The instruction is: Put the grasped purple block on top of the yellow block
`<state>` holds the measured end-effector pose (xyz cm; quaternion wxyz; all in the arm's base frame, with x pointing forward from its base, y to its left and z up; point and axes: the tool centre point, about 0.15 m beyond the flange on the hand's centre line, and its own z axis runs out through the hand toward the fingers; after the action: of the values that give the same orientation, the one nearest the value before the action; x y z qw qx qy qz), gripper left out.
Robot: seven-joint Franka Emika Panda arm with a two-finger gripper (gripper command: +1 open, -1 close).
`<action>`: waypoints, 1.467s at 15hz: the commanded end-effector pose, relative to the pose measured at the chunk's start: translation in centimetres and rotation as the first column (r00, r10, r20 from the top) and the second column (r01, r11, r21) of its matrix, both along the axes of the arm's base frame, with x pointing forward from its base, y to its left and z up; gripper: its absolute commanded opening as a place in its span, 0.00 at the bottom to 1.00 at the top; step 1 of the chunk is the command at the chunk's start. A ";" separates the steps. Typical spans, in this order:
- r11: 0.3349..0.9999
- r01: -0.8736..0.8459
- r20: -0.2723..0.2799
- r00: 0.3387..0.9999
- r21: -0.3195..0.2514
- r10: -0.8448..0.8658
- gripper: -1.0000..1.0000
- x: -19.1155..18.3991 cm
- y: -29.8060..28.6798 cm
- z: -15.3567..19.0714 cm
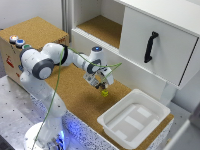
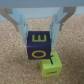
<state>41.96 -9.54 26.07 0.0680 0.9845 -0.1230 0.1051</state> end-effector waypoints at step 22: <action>0.996 -0.072 0.016 0.997 -0.060 0.074 0.00 -0.6 -9.0 0.6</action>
<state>39.16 -13.14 29.28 0.1033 0.9801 -0.1081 0.1306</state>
